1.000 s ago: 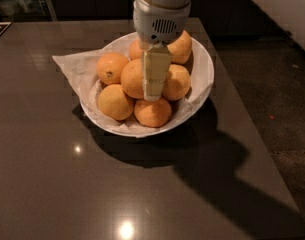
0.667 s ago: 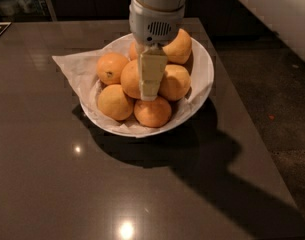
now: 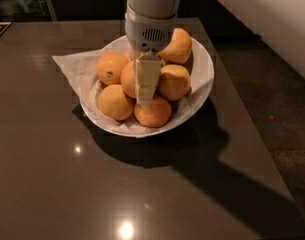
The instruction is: Pick orange from white bowl
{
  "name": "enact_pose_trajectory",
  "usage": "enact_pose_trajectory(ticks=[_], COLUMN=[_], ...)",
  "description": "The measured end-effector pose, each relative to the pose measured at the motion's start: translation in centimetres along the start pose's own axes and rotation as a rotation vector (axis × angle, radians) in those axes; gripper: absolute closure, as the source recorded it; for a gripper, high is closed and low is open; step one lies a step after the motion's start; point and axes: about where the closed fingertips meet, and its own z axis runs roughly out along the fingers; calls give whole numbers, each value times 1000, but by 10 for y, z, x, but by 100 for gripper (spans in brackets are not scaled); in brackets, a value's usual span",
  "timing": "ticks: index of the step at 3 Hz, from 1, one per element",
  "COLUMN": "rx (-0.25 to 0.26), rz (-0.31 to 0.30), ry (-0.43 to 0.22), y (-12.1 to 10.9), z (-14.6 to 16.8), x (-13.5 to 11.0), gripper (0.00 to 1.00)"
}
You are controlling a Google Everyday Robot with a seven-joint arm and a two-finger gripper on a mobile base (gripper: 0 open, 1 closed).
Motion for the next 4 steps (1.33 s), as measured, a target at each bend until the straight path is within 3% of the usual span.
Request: enact_pose_trajectory(ticks=[1, 2, 4], rx=[-31, -17, -17], rz=[6, 4, 4], ry=[-7, -16, -16], y=[1, -2, -2], z=[15, 15, 15], x=[3, -1, -1], gripper=[21, 39, 86])
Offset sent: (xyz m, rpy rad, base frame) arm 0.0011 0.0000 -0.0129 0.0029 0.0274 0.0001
